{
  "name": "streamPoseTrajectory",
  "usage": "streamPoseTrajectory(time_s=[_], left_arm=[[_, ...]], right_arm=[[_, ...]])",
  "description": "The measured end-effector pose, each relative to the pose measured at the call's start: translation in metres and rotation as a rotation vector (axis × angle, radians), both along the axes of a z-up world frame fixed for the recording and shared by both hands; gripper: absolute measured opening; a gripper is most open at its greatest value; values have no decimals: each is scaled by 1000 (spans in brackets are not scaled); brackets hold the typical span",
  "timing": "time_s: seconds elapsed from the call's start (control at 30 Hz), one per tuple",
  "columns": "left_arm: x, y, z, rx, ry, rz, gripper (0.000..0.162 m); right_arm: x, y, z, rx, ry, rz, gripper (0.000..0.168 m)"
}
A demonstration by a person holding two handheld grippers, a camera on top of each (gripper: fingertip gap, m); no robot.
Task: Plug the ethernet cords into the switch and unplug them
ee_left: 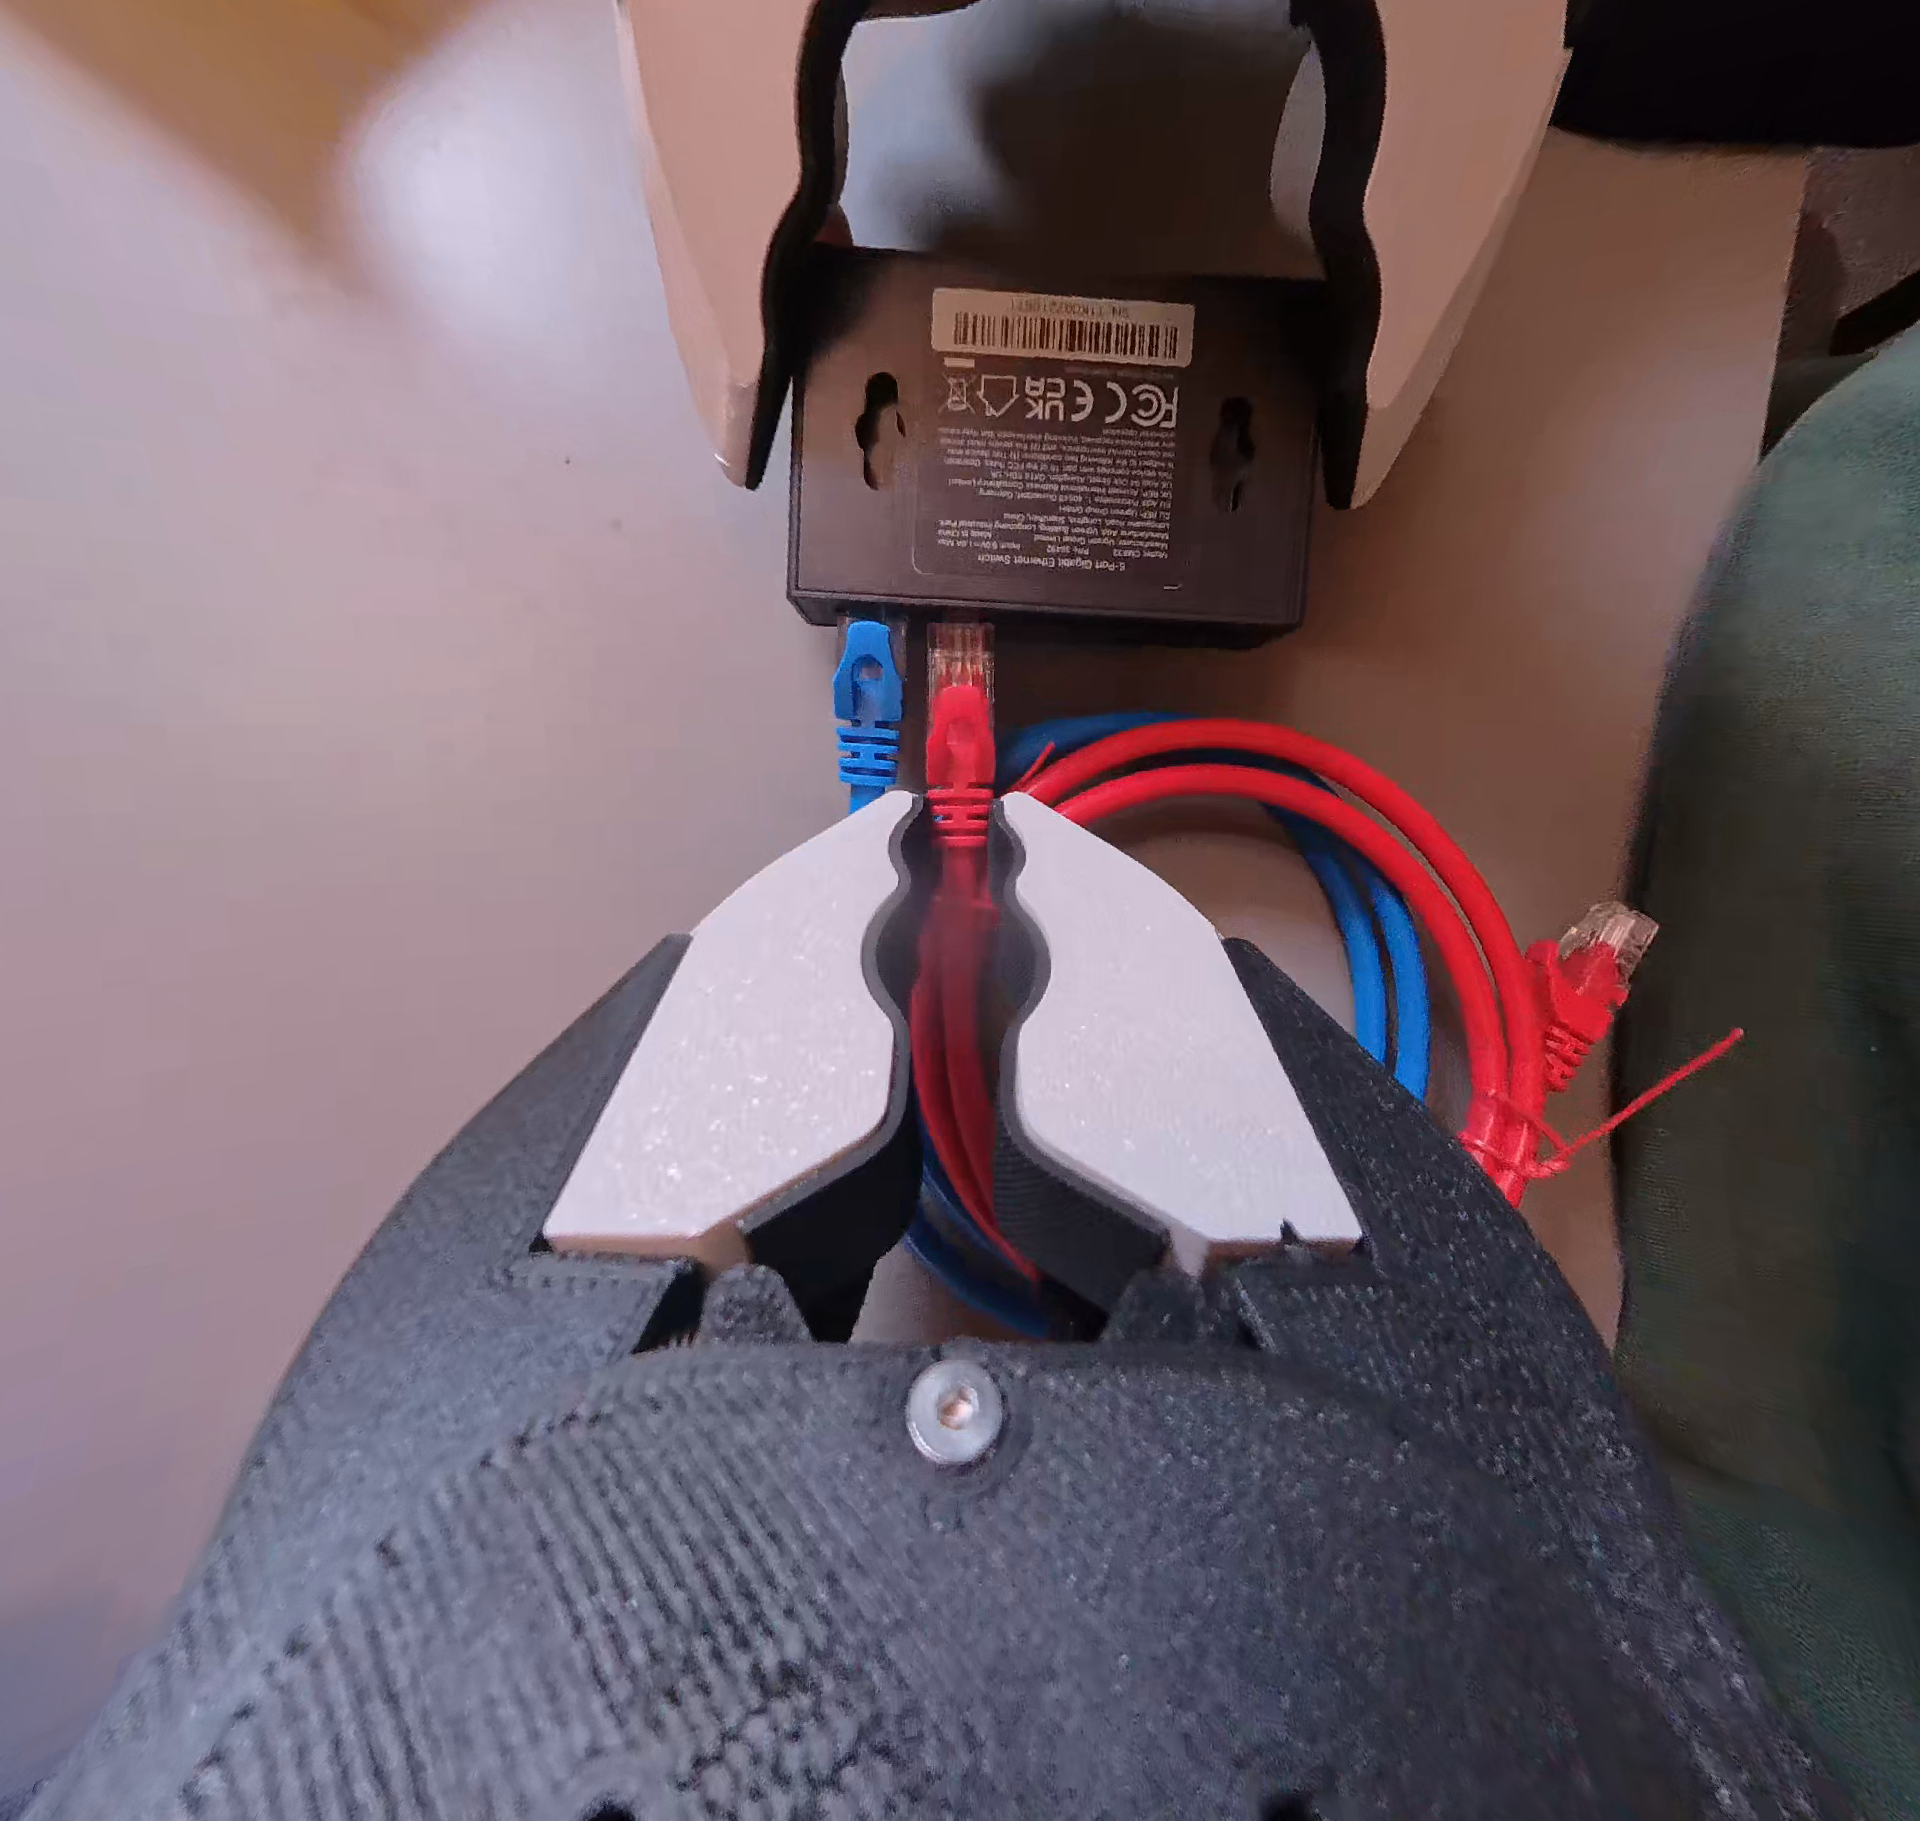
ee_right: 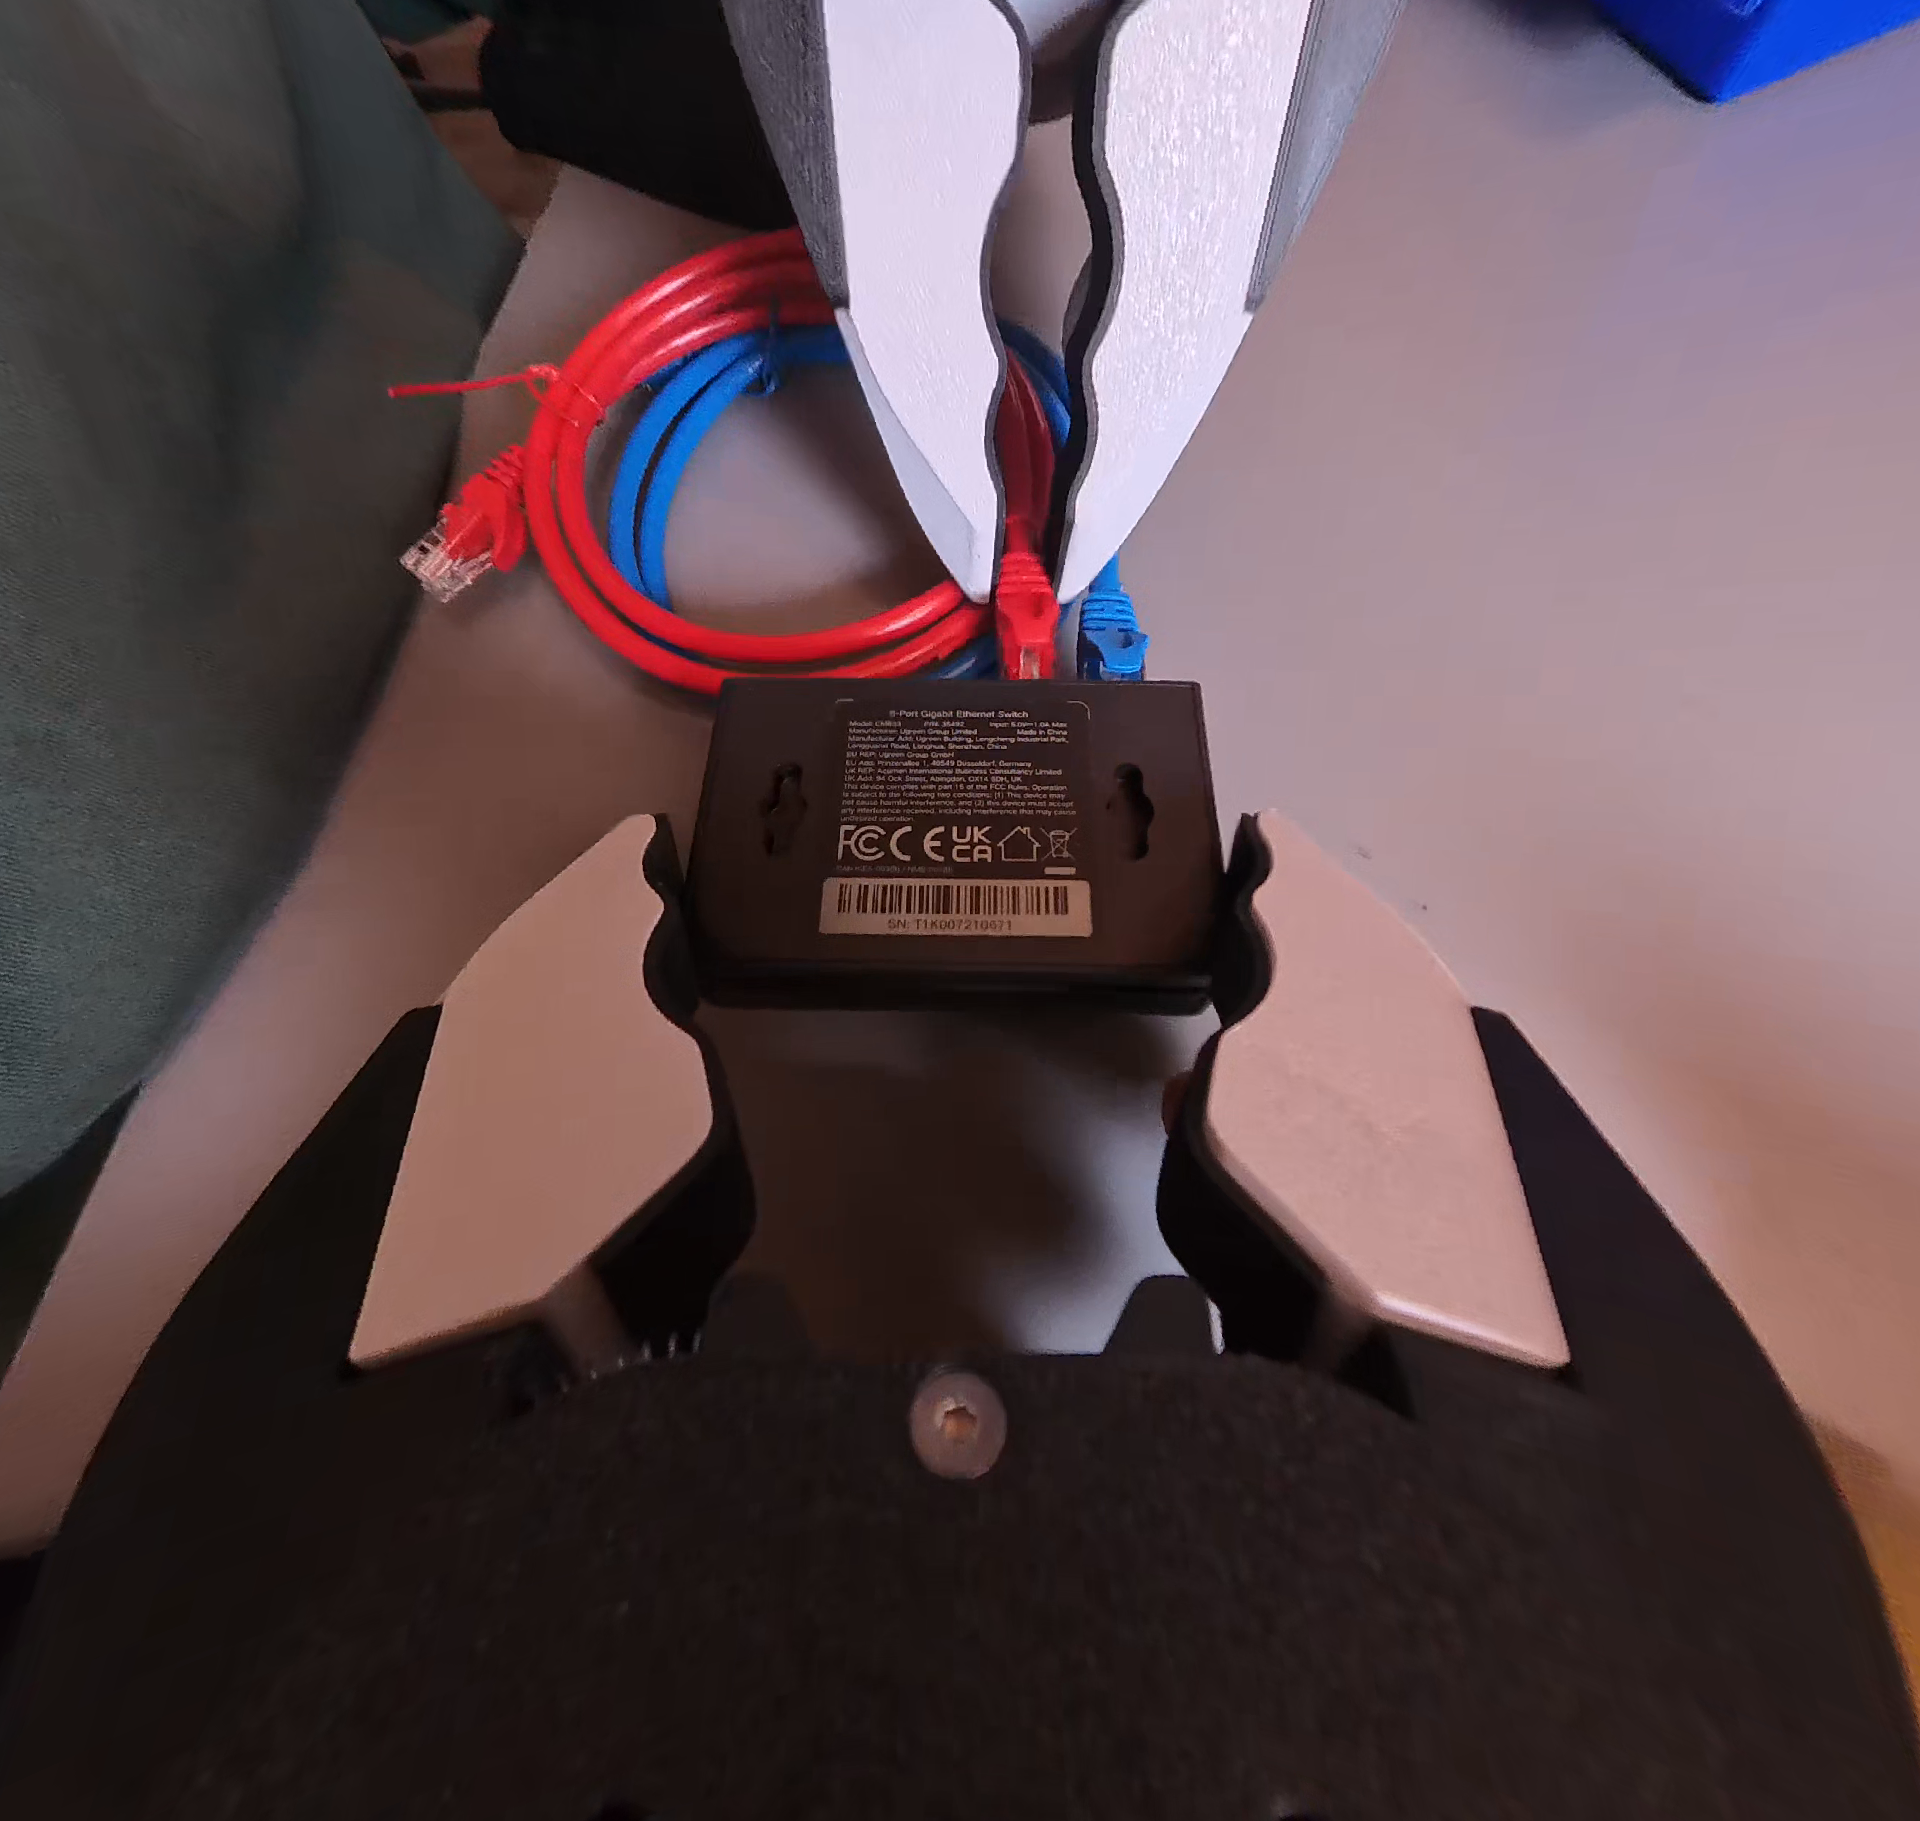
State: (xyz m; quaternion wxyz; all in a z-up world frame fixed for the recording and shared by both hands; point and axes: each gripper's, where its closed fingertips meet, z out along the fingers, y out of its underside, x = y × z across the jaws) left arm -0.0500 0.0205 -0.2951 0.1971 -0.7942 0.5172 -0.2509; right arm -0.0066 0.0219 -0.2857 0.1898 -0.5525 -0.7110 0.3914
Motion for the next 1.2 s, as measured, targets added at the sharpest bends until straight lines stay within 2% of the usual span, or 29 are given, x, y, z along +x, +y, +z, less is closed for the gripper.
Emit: streamPoseTrajectory(time_s=[0.37, 0.67, 0.83, 0.9, 1.07, 1.1, 1.13, 1.17, 1.2], left_arm=[[10, -3, 10, -98, -192, 7, 11], [16, 1, 8, -50, -224, -7, 10], [20, 4, 4, -52, -234, 9, 10], [23, 4, 3, -42, -230, 3, 10], [25, 4, 0, 24, -183, -12, 10], [31, 0, 3, 32, -215, -33, 11], [47, -13, 6, -4, -252, -78, 11], [57, -23, 1, -20, -214, -114, 12], [56, -21, -2, 1, -180, -105, 12]], right_arm=[[2, -5, 9, -74, 80, -2, 99], [2, -3, 15, -77, 118, -13, 99], [7, -4, 0, -67, 61, 3, 100], [5, -8, 4, -104, 91, 9, 100], [3, -10, -2, -44, 54, 29, 99], [-1, -3, 0, -20, 77, -14, 55], [-10, -6, 17, -107, 182, -4, 0], [-15, -13, 24, -104, 222, 42, 0], [-15, -11, 23, -14, 193, 54, 5]])
